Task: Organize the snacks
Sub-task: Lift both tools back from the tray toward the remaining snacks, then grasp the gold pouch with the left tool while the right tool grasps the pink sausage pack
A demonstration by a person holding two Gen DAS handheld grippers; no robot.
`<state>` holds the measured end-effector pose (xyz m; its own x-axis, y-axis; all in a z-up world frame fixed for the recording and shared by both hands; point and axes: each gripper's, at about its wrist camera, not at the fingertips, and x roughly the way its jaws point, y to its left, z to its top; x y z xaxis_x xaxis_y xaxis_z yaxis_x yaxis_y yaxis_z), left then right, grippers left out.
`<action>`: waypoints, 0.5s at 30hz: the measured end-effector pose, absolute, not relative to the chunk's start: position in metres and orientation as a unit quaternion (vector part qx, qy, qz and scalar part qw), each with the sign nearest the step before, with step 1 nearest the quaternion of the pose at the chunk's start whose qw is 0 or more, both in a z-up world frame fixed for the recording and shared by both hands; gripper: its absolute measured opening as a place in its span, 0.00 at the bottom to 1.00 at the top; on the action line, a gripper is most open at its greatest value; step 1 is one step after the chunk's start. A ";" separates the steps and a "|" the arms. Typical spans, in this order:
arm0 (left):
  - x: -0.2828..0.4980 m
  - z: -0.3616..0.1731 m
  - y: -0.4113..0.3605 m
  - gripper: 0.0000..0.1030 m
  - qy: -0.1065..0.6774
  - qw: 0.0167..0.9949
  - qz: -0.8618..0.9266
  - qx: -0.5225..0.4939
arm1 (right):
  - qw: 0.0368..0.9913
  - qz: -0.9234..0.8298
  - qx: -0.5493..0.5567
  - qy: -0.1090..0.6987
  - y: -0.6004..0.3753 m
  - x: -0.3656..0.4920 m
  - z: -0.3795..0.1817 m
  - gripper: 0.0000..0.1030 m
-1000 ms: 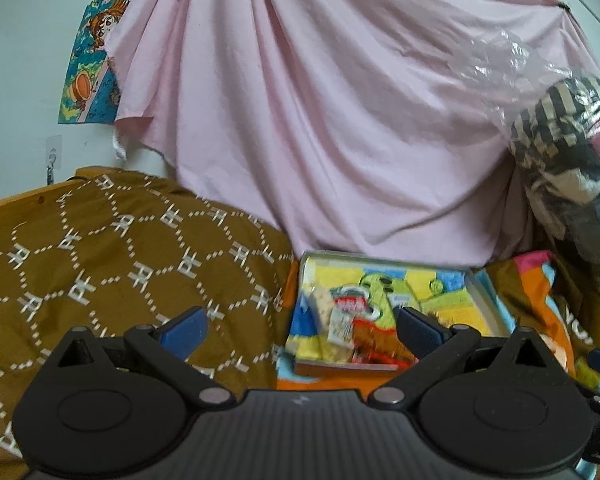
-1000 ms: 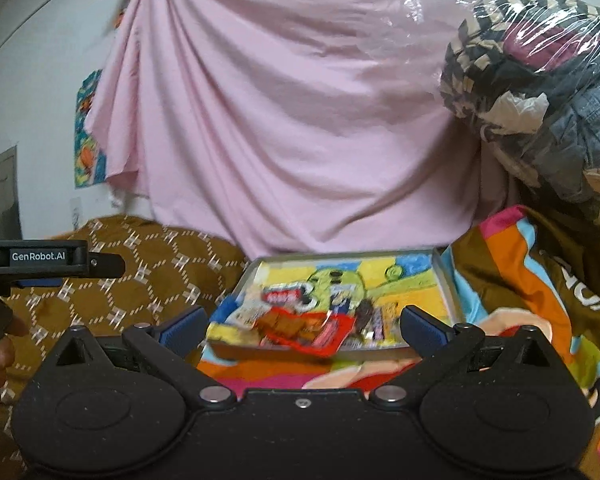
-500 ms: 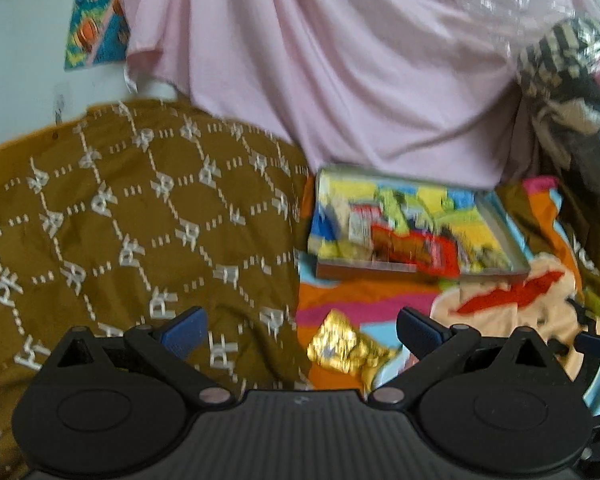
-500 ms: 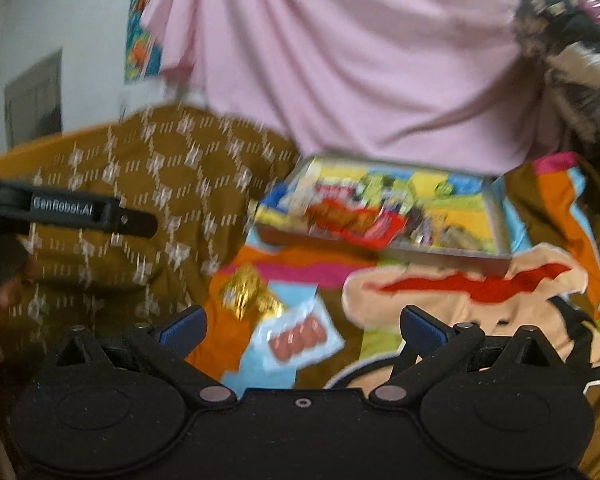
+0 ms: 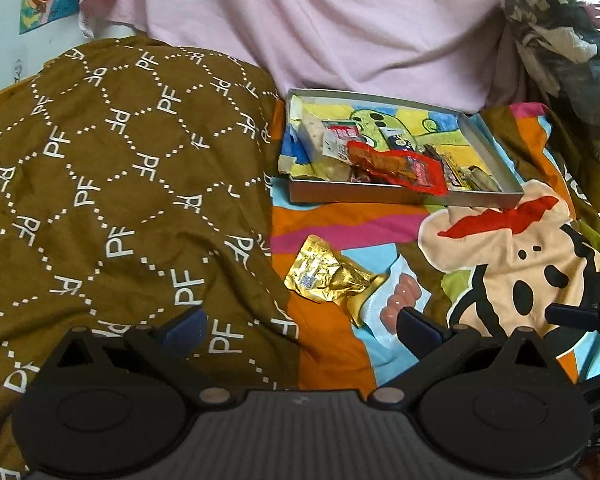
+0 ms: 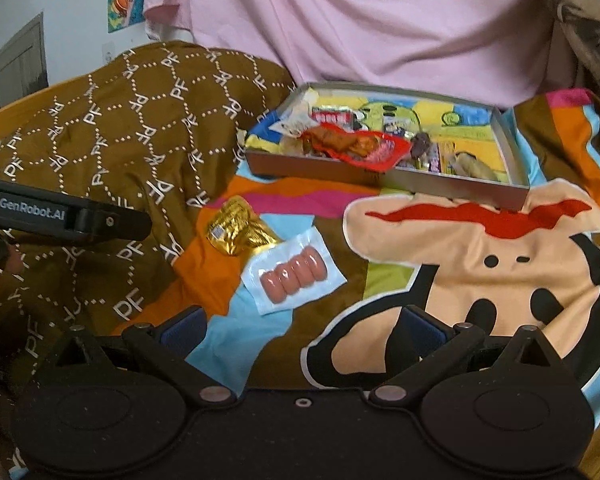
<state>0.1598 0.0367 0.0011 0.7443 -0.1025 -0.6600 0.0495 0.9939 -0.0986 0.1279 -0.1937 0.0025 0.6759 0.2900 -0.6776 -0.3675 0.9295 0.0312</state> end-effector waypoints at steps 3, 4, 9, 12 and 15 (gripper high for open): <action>0.162 0.000 0.034 1.00 0.357 0.932 -0.045 -0.033 | 0.911 0.179 -0.056 0.367 -0.193 0.131 -0.002 0.99; 0.164 -0.001 0.034 1.00 0.359 0.932 -0.045 -0.031 | 0.910 0.179 -0.057 0.369 -0.192 0.132 -0.003 0.99; 0.171 -0.003 0.031 1.00 0.364 0.929 -0.051 -0.032 | 0.907 0.179 -0.064 0.376 -0.188 0.136 -0.009 0.99; 0.177 -0.005 0.028 1.00 0.363 0.930 -0.056 -0.029 | 0.905 0.177 -0.069 0.380 -0.186 0.139 -0.013 0.99; 0.185 -0.007 0.025 1.00 0.361 0.930 -0.061 -0.022 | 0.903 0.176 -0.072 0.384 -0.184 0.144 -0.018 0.99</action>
